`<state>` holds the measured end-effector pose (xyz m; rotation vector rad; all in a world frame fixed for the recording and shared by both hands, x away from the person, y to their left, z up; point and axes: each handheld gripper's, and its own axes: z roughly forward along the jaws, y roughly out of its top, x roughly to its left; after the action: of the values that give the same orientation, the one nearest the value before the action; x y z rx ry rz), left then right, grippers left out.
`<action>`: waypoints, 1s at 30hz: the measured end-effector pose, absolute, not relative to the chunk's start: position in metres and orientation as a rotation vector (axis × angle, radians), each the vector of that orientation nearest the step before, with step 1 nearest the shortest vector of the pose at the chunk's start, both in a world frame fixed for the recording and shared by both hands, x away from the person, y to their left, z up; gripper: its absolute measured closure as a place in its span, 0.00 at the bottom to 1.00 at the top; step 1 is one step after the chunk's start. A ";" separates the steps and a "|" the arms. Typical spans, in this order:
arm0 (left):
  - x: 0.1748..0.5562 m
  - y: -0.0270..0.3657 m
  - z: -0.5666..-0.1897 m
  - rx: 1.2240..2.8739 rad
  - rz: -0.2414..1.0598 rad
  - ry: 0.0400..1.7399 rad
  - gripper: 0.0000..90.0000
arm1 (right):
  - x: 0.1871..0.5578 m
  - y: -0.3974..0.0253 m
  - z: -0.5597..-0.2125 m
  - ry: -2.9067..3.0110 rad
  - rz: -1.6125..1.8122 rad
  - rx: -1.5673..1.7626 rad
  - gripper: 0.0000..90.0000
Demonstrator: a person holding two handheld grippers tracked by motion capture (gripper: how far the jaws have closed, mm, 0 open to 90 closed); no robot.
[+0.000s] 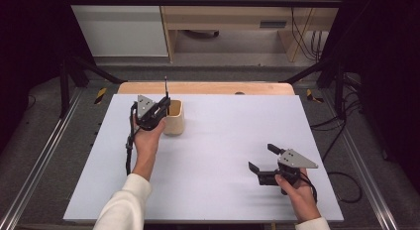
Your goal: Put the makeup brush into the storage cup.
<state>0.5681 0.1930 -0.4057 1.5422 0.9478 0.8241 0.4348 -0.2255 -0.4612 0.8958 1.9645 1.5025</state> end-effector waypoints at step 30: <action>0.565 0.191 -0.415 1.568 0.824 0.960 0.87 | 0.435 -0.225 -0.461 1.964 1.501 0.896 0.05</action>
<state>0.5650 0.1911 -0.4155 1.5676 0.9599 0.8240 0.4348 -0.2254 -0.4612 0.8964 1.9642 1.5006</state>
